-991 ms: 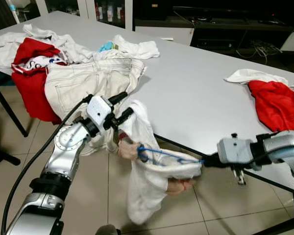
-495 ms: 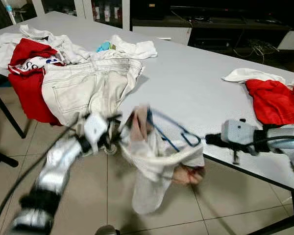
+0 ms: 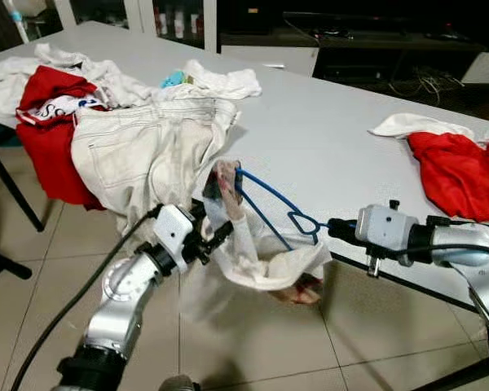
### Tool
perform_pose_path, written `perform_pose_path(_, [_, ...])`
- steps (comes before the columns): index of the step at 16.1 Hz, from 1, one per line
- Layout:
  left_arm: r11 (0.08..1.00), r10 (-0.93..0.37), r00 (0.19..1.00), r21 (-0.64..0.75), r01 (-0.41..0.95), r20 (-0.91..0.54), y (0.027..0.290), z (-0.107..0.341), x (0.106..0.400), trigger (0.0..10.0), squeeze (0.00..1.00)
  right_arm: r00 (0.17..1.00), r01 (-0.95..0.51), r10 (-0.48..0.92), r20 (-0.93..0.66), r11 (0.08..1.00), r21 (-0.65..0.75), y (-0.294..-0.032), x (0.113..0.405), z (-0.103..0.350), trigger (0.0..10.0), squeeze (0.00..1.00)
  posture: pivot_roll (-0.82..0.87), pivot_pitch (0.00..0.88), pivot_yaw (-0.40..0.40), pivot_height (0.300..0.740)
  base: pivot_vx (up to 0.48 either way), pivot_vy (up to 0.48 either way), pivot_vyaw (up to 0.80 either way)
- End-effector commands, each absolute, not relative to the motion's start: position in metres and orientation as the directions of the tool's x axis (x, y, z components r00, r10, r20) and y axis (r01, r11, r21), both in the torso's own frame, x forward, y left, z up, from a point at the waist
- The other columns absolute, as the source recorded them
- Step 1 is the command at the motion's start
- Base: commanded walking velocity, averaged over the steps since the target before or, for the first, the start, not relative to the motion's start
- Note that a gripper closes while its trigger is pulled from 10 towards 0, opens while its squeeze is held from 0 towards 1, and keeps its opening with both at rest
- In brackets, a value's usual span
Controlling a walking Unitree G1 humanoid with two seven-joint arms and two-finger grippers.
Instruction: Hang hanger
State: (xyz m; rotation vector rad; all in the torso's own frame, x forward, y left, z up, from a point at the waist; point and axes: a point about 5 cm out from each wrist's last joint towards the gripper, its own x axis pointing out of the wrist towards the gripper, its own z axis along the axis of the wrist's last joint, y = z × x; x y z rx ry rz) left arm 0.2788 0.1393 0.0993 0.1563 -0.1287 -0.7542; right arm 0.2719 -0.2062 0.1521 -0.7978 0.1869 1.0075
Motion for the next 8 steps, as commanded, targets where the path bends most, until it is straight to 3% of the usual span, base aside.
perform_pose_path(1, [0.716, -0.690, 0.721, 0.207, 0.667, 0.065, 0.134, 0.102, 0.278, 10.0, 0.00, 0.592, -0.770, 0.663, -0.459, 0.297, -0.565, -0.215, 0.273, 0.166, 0.0, 0.00, -0.04, 0.000, -0.016, 0.740, 0.000, 0.000, 0.00])
perform_pose_path(8, [0.769, -0.628, 0.772, 0.226, 0.598, 0.095, 0.116, 0.097, 0.272, 10.0, 0.00, 0.663, -0.715, 0.659, -0.356, 0.414, -0.564, -0.201, 0.277, 0.164, 0.0, 0.00, -0.04, 0.000, -0.021, 0.740, 0.000, 0.000, 0.00])
